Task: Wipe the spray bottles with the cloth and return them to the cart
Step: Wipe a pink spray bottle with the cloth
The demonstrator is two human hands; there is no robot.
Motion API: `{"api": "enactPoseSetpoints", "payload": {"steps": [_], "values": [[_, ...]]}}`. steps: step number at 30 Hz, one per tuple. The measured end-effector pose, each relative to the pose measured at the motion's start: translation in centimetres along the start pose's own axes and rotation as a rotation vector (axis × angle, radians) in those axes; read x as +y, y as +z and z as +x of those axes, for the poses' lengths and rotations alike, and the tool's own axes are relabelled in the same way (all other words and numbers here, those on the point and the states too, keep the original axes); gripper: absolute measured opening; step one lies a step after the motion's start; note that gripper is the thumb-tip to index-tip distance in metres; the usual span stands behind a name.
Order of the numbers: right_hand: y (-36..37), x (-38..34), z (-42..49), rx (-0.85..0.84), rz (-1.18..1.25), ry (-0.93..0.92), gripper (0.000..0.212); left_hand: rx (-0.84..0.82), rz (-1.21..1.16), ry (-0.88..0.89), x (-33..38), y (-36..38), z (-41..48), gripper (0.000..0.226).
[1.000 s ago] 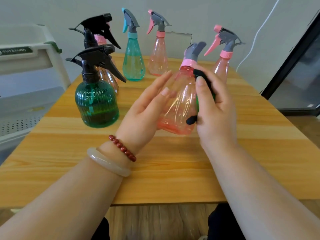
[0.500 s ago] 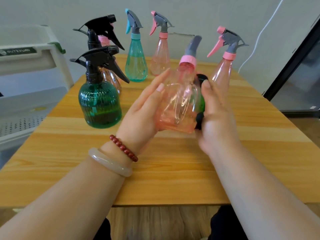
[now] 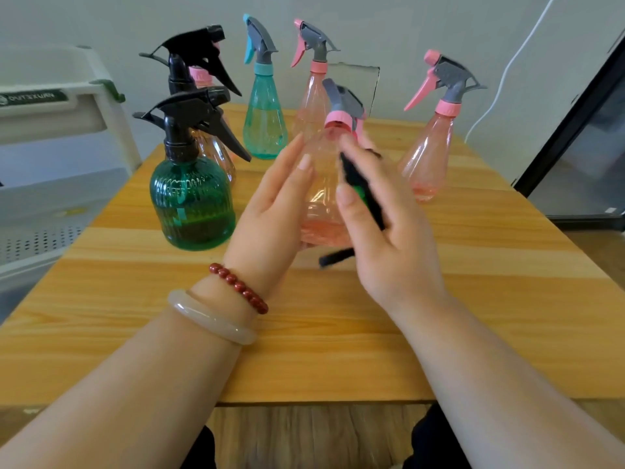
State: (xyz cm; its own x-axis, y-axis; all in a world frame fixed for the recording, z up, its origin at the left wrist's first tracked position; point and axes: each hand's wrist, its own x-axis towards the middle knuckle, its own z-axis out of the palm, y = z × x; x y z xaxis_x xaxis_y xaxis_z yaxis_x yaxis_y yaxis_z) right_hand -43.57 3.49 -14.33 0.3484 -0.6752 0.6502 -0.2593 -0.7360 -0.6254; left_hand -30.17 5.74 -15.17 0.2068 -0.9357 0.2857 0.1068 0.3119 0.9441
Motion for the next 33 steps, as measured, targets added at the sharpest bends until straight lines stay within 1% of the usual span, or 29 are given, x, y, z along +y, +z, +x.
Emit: {"api": "enactPoseSetpoints", "payload": {"steps": [2,3,4,5,7,8,9,10,12,15,16,17,18,19,20,21,22,23,24,26,28,29,30,31,33], "values": [[0.3,-0.2,0.0,-0.073,-0.106,-0.197,0.04,0.022,-0.012,-0.003,0.2,-0.4,0.0,0.046],[0.2,0.1,0.2,-0.079,-0.118,-0.233,0.039,0.014,0.0,0.014,0.3,-0.5,0.0,0.044],[0.0,0.2,0.4,-0.046,-0.118,-0.223,0.037,-0.007,0.02,0.039,0.2,-0.5,-0.1,0.043],[-0.3,0.4,0.7,0.017,-0.079,-0.157,0.035,-0.032,0.038,0.06,0.2,-0.4,-0.2,0.043],[-1.1,0.9,1.3,0.176,0.089,0.082,0.033,-0.087,0.064,0.065,-0.1,0.2,-0.6,0.045],[-1.3,1.1,1.5,0.23,0.182,0.185,0.031,-0.107,0.074,0.059,-0.2,0.4,-0.6,0.046],[-1.4,1.2,1.5,0.256,0.24,0.227,0.03,-0.114,0.078,0.058,-0.3,0.7,-0.7,0.046],[-1.3,1.1,1.3,0.255,0.261,0.208,0.03,-0.104,0.084,0.057,-0.3,0.8,-0.7,0.047],[-0.7,0.6,0.5,0.203,0.185,0.032,0.029,-0.066,0.055,0.049,-0.3,0.6,-0.4,0.048],[0.4,-0.1,-0.3,0.03,-0.043,-0.297,0.028,-0.019,-0.014,0.037,0.0,-0.3,0.0,0.042],[0.4,-0.1,-0.2,0.0,-0.069,-0.348,0.028,-0.029,-0.026,0.037,0.2,-0.4,0.0,0.041],[0.2,0.0,0.0,0.003,-0.072,-0.354,0.029,-0.045,-0.045,0.032,0.2,-0.4,0.0,0.041],[0.0,0.1,0.2,0.056,-0.069,-0.312,0.029,-0.058,-0.078,0.017,0.3,-0.2,-0.1,0.042],[-0.2,0.4,0.4,0.138,-0.014,-0.205,0.029,-0.072,-0.119,-0.008,0.4,0.0,-0.3,0.041],[-0.5,0.9,0.7,0.235,0.103,-0.05,0.029,-0.085,-0.16,-0.041,0.5,0.4,-0.4,0.04],[-0.7,1.2,1.0,0.318,0.28,0.13,0.03,-0.101,-0.193,-0.072,0.5,0.7,-0.5,0.038],[-0.8,1.2,1.3,0.355,0.418,0.247,0.031,-0.11,-0.212,-0.092,0.5,0.9,-0.5,0.036],[-0.7,1.0,1.3,0.349,0.485,0.299,0.031,-0.105,-0.216,-0.095,0.4,1.0,-0.5,0.035],[-0.5,0.6,1.0,0.314,0.444,0.265,0.033,-0.086,-0.195,-0.079,0.4,0.9,-0.4,0.035],[0.3,-0.2,0.1,0.189,0.267,0.082,0.034,-0.027,-0.162,-0.019,0.3,0.4,-0.1,0.038],[1.1,-1.0,-0.7,0.063,0.07,-0.128,0.033,0.009,-0.248,-0.048,0.6,-0.2,0.1,0.035],[1.3,-1.1,-0.9,0.024,0.007,-0.214,0.033,-0.006,-0.273,-0.057,0.6,-0.5,0.3,0.035],[1.3,-1.0,-0.8,0.014,-0.022,-0.245,0.033,-0.017,-0.273,-0.066,0.7,-0.7,0.3,0.036],[1.1,-0.8,-0.6,0.039,-0.01,-0.214,0.033,-0.015,-0.259,-0.076,0.7,-0.7,0.3,0.038],[0.6,-0.2,-0.1,0.146,0.115,-0.02,0.034,-0.005,-0.264,-0.085,0.5,-0.4,0.3,0.04]]}}
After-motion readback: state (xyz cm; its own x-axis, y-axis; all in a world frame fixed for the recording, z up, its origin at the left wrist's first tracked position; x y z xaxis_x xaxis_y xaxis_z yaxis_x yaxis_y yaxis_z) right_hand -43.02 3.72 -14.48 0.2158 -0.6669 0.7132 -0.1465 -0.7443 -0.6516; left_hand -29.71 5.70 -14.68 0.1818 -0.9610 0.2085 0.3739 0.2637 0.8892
